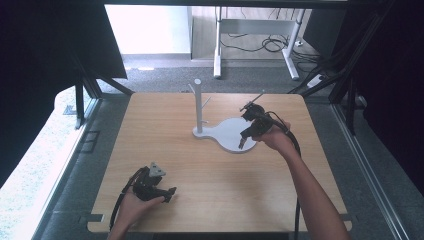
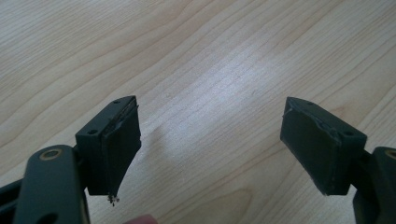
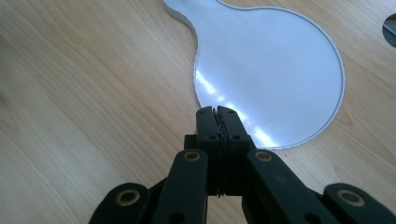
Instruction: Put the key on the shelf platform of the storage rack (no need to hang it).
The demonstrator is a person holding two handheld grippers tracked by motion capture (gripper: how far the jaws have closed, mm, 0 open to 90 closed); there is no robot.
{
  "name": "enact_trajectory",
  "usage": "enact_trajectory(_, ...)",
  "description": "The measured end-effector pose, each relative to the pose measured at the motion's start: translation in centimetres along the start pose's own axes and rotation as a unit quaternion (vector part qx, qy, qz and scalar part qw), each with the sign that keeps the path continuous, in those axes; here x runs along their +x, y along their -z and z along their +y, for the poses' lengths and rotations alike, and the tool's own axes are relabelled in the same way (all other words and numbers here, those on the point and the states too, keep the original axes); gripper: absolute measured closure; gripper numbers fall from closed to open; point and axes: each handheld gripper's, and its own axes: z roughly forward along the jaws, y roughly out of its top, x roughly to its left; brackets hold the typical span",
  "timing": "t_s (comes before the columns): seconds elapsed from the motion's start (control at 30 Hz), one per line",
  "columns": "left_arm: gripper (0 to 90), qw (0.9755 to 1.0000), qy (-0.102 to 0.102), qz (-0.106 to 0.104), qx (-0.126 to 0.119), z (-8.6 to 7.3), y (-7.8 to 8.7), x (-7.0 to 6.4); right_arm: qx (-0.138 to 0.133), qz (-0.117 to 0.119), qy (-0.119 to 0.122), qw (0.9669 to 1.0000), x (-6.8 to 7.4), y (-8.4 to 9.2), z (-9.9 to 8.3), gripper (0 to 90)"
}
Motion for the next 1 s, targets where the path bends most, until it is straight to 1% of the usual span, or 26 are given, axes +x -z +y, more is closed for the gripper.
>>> enact_trajectory(0.2,20.5,1.0000,0.001,0.001,-0.003,0.0,0.1,0.1,0.005,-0.001,-0.001,1.0000,-0.4,-0.6,0.7,89.5)
enact_trajectory(0.27,20.5,1.0000,0.006,0.002,-0.003,0.0,0.1,0.0,0.006,-0.003,-0.003,1.0000,-0.5,-0.7,0.9,89.5)
enact_trajectory(0.4,20.5,1.0000,0.004,0.001,-0.003,0.0,0.1,0.1,0.007,-0.002,-0.009,0.9999,-0.7,-0.9,1.4,89.5)
enact_trajectory(0.5,20.5,1.0000,0.005,0.001,-0.003,0.0,0.2,0.2,0.006,-0.003,-0.007,1.0000,-1.0,-1.2,1.6,89.5)
enact_trajectory(0.57,20.5,1.0000,0.004,0.002,-0.004,0.0,0.2,0.2,0.008,-0.002,-0.010,0.9999,-1.0,-1.4,1.9,89.4)
enact_trajectory(0.7,20.6,1.0000,0.006,0.001,-0.005,-0.1,0.3,0.3,0.010,-0.005,-0.012,0.9999,-1.2,-2.1,2.2,89.5)
enact_trajectory(0.73,20.5,1.0000,0.003,0.001,-0.005,0.0,0.3,0.3,0.011,-0.006,-0.012,0.9998,-1.2,-2.3,2.3,89.5)
enact_trajectory(0.8,20.5,1.0000,0.003,0.001,-0.005,0.0,0.3,0.3,0.013,-0.005,-0.011,0.9998,-1.3,-2.7,2.5,89.5)
enact_trajectory(1.0,20.5,1.0000,0.005,0.001,-0.006,-0.1,0.4,0.4,0.017,-0.006,-0.018,0.9997,-1.8,-3.6,3.1,89.5)
